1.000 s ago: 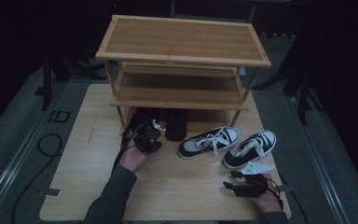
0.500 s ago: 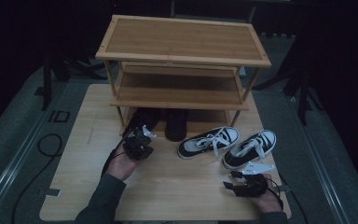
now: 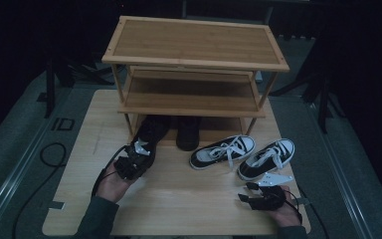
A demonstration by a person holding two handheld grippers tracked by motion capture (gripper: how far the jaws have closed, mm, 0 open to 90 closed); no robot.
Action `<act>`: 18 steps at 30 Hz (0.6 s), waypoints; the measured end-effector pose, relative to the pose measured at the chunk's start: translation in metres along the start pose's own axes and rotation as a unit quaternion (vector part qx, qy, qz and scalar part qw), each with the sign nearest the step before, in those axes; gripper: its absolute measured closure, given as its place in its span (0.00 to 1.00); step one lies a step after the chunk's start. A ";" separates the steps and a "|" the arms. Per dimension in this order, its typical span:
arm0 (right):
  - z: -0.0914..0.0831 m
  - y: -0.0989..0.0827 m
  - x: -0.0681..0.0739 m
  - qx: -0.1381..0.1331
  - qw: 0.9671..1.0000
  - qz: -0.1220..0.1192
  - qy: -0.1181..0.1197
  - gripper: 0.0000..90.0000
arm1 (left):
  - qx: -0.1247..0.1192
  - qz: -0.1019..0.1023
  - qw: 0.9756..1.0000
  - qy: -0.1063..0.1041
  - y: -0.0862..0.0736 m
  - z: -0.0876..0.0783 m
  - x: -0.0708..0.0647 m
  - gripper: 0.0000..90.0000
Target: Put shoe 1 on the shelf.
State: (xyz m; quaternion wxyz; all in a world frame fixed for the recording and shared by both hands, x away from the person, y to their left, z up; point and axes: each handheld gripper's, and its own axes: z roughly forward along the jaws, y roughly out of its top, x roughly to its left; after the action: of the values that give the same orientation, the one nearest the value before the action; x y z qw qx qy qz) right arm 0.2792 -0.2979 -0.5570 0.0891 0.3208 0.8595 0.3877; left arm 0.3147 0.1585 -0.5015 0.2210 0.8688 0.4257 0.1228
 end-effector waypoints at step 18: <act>0.000 0.000 0.000 0.000 1.000 -0.001 0.000 0.45 | 0.002 -0.046 0.999 0.026 -0.014 0.000 0.021 1.00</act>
State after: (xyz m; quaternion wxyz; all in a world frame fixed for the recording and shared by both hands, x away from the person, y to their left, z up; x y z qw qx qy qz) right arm 0.2793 -0.2976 -0.5571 0.0893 0.3200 0.8598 0.3877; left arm 0.3173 0.1829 -0.5077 0.2131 0.8455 0.4709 0.1344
